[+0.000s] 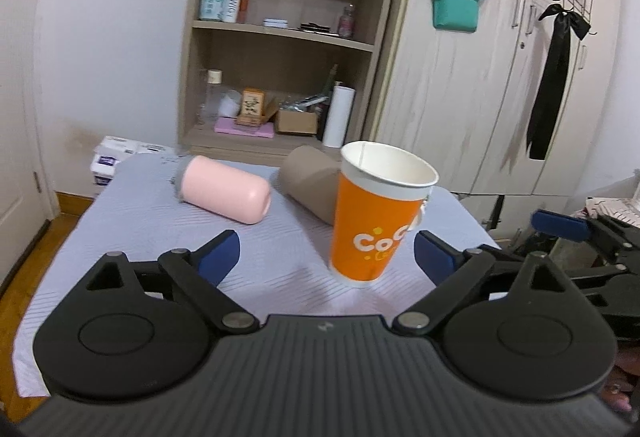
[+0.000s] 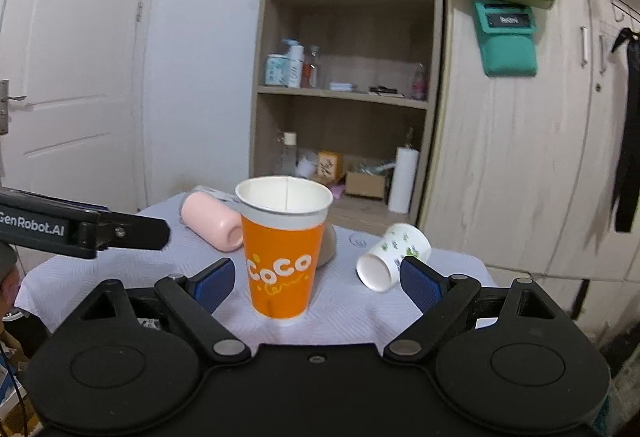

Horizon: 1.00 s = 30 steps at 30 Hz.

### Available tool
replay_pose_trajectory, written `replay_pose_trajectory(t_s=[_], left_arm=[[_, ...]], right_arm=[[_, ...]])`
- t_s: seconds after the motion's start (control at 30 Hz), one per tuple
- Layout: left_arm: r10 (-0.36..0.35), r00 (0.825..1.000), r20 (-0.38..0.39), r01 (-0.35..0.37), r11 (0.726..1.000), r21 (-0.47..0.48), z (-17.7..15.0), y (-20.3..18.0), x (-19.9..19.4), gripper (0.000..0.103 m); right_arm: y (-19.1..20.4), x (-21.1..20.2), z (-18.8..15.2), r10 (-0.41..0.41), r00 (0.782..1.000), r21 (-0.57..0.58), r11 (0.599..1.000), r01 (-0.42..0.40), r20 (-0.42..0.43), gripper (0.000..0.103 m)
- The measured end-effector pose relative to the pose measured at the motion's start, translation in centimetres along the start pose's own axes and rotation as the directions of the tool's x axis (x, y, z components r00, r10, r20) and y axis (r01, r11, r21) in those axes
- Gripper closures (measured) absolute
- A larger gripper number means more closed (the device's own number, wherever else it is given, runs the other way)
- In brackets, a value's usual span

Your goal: Flip cup upright

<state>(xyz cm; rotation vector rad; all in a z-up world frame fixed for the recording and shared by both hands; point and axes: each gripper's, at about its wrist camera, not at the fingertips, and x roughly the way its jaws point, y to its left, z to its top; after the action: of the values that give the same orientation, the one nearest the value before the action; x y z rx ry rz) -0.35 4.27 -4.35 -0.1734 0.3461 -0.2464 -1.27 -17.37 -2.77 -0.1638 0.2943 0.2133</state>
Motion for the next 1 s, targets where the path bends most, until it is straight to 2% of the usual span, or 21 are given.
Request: replay_pose_trajectory(t_s=[0.1, 0.23, 0.47, 0.67, 0.9, 1.0], left_arm=[[0.024, 0.999, 0.027, -0.024, 1.0, 0.001, 0.1, 0.1, -0.8, 0.007], [0.047, 0.998, 0.032, -0.048, 0.999, 0.01, 0.2, 0.1, -1.4, 0.006], [0.088, 0.996, 0.012, -0.088, 0.996, 0.022, 0.3, 0.1, -1.8, 0.004], [0.103, 0.995, -0.001, -0.103, 0.994, 0.026, 0.0, 0.2, -2.1, 0.0], [0.177, 0.982, -0.067, -0.175, 0.984, 0.043, -0.3, 0.3, -1.2, 0.0], [0.181, 0.979, -0.095, -0.178, 0.983, 0.038, -0.2, 0.4, -0.8, 0.0]], right_arm=[[0.1, -0.3, -0.2, -0.025, 1.0, 0.028, 0.999, 0.025, -0.012, 0.01], [0.8, -0.4, -0.4, -0.096, 0.995, -0.018, 0.995, 0.096, -0.021, 0.01], [0.6, -1.2, -0.3, -0.13, 0.99, 0.003, 0.991, 0.13, -0.044, 0.009], [0.5, -2.0, -0.2, -0.144, 0.989, 0.039, 0.989, 0.145, -0.037, 0.001], [1.0, -1.8, -0.2, -0.176, 0.983, 0.058, 0.982, 0.179, -0.049, 0.0], [0.9, -1.7, -0.3, -0.176, 0.983, 0.072, 0.981, 0.18, -0.054, 0.0]])
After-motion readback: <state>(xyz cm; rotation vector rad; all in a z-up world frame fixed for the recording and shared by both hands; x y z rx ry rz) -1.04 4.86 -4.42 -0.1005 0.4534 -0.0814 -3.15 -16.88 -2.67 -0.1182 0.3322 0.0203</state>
